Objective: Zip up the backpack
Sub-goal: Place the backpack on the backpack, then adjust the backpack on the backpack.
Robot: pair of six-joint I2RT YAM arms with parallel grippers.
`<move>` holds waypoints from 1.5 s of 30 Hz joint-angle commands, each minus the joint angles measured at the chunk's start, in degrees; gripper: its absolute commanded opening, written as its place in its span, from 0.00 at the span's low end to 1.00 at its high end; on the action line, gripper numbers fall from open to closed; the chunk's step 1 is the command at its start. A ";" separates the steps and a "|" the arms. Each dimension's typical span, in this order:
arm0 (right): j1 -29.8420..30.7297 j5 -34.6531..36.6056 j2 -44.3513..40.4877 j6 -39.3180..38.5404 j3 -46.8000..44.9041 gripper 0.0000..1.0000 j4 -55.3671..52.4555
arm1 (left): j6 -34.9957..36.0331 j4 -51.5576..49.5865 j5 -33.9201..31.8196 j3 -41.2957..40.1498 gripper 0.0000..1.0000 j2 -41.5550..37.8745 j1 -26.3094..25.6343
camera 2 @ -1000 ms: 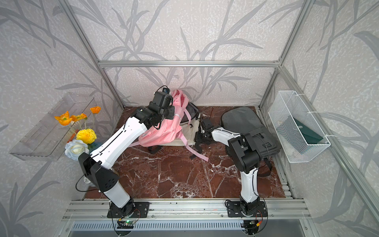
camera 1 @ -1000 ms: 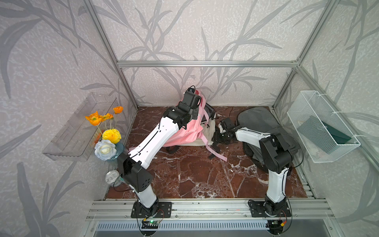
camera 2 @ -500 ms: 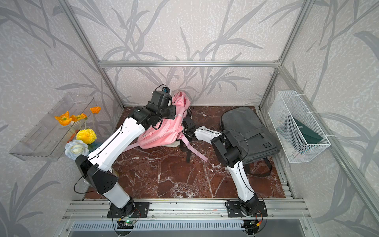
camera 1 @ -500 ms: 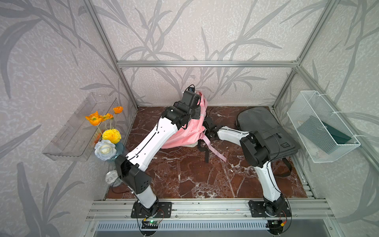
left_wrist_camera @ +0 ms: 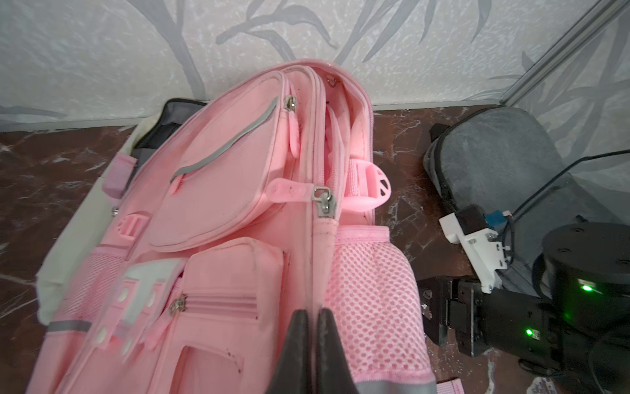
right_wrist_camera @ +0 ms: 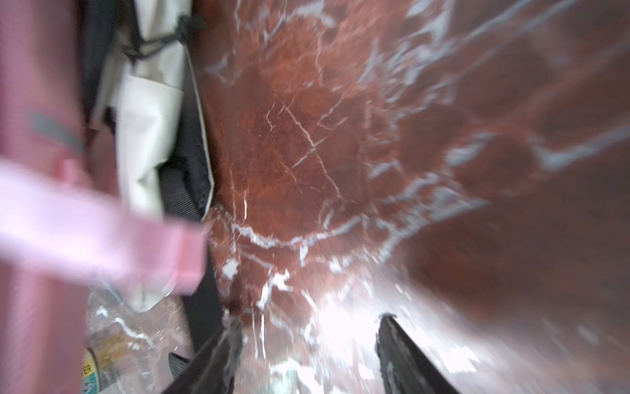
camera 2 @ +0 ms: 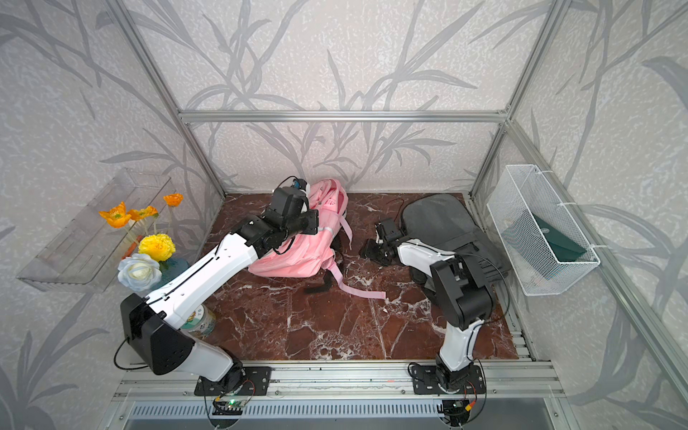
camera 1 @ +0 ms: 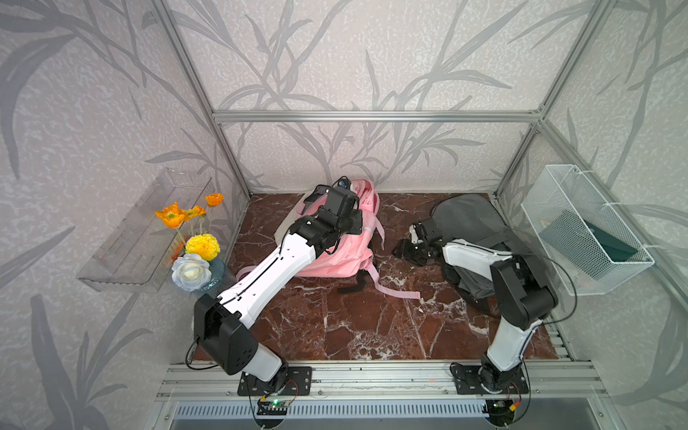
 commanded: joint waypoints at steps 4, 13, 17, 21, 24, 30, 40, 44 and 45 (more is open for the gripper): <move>-5.07 4.15 -14.47 -2.45 -8.05 0.65 -2.94 | -5.52 9.41 12.28 -0.95 0.00 9.50 -4.74; -6.04 1.47 -18.79 -6.97 -7.64 0.67 -3.74 | -8.61 9.01 21.14 -1.28 0.27 19.08 -9.59; -2.29 2.02 -15.19 -7.48 -3.48 0.67 -4.04 | -7.52 0.50 12.20 0.86 0.65 15.48 -7.27; 2.36 2.24 -9.32 -7.66 1.80 0.67 -4.00 | -7.57 -2.10 0.02 -1.63 0.87 10.13 0.79; 5.02 2.05 -3.77 -6.79 6.43 0.67 -4.61 | -9.00 -3.30 -2.62 -2.20 0.91 10.31 8.60; 8.30 4.30 4.28 -6.61 13.16 0.65 -7.43 | -8.36 -1.83 0.55 -2.49 0.92 13.96 16.68; 8.34 11.06 8.17 -5.67 17.36 0.62 -14.21 | -7.23 -2.61 9.90 1.27 0.79 22.72 22.81; 8.14 15.77 6.05 -5.29 15.86 0.62 -14.91 | -6.95 -1.13 13.15 1.14 0.74 24.44 22.73; 7.89 15.99 5.93 -5.33 15.83 0.62 -14.94 | -7.03 -1.28 13.29 1.40 0.73 24.91 22.67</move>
